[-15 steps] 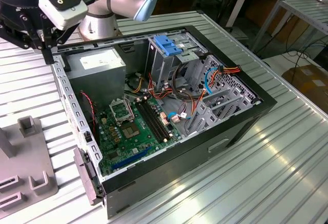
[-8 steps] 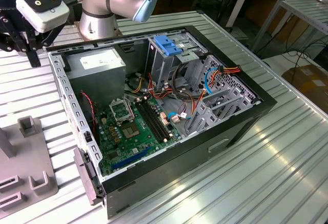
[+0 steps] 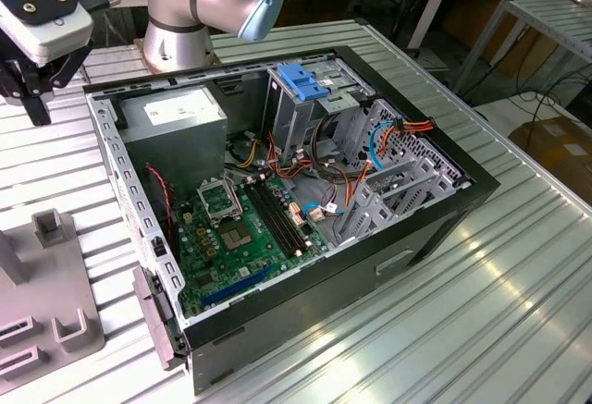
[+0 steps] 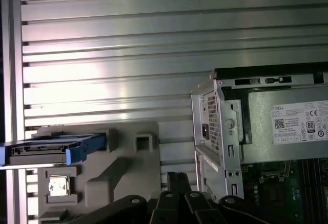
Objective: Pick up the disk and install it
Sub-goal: 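Reach for the disk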
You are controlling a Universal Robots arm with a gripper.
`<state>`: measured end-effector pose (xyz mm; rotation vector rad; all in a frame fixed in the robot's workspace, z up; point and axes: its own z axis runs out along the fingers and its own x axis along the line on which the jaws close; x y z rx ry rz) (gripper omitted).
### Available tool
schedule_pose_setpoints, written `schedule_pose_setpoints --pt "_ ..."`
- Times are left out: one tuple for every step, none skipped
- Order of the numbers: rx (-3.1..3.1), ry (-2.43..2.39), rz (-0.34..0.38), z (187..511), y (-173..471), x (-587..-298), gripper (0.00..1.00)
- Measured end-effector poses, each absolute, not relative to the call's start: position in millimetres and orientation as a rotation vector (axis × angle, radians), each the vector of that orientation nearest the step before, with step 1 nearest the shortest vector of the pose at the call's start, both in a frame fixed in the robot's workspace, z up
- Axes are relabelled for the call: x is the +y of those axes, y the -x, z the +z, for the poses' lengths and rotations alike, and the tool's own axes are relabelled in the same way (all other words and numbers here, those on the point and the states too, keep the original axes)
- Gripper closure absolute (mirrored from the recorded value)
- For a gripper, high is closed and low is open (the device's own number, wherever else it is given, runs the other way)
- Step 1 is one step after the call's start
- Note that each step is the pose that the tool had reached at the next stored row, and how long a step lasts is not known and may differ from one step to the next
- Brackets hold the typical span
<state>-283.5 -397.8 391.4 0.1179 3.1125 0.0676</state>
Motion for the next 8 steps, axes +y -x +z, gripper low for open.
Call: schedule_pose_setpoints --pt "3.112 -0.118 0.068 391.4 286.8 -397.8 0.9" --pt "3.112 -0.118 0.068 391.4 289.3 -397.8 0.9" --pt "3.112 -0.118 0.068 391.4 291.3 -397.8 0.9" --pt "3.113 -0.118 0.068 391.4 293.5 -397.8 0.9" --pt "3.112 -0.118 0.068 391.4 295.5 -397.8 0.9" --pt "3.112 -0.118 0.068 391.4 297.9 -397.8 0.9" --pt "3.112 -0.118 0.068 391.4 299.7 -397.8 0.9" --pt "3.112 -0.118 0.068 391.4 302.2 -397.8 0.9"
